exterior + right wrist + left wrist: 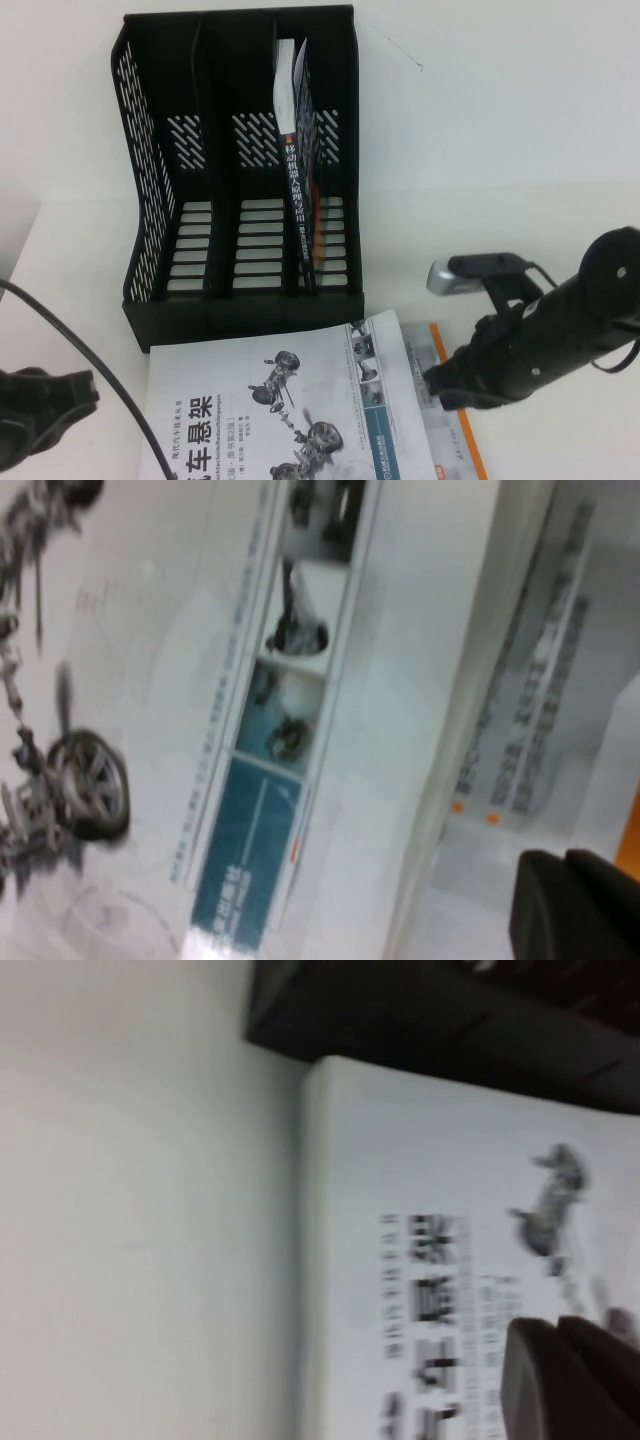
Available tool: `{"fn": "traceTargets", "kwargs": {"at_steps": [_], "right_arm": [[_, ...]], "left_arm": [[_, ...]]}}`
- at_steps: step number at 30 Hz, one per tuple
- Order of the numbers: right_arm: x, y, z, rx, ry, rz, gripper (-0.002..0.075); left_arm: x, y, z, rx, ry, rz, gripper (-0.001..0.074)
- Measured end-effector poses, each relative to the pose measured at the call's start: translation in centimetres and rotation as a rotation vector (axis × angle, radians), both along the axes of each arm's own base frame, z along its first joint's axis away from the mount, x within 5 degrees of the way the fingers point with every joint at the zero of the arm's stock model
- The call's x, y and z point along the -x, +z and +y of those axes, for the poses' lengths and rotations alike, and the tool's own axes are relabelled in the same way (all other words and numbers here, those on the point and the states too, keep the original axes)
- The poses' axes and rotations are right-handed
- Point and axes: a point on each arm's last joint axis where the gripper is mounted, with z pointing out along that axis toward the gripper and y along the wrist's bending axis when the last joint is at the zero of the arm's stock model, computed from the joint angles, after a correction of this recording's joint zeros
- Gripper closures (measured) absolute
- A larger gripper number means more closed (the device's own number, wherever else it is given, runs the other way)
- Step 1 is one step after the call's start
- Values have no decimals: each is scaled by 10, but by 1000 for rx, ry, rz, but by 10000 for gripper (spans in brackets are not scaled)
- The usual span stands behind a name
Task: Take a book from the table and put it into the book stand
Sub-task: Push book with right arm
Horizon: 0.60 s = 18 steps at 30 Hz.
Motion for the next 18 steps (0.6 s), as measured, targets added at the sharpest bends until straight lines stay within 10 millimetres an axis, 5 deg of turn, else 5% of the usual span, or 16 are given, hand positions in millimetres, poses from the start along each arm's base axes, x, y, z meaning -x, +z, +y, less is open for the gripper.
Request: {"fn": "traceTargets", "kwargs": {"at_steps": [18], "right_arm": [[14,-12,33,-28,44,-21,724]], "left_arm": [[-5,10,-10,141,-22,-86,737]]}}
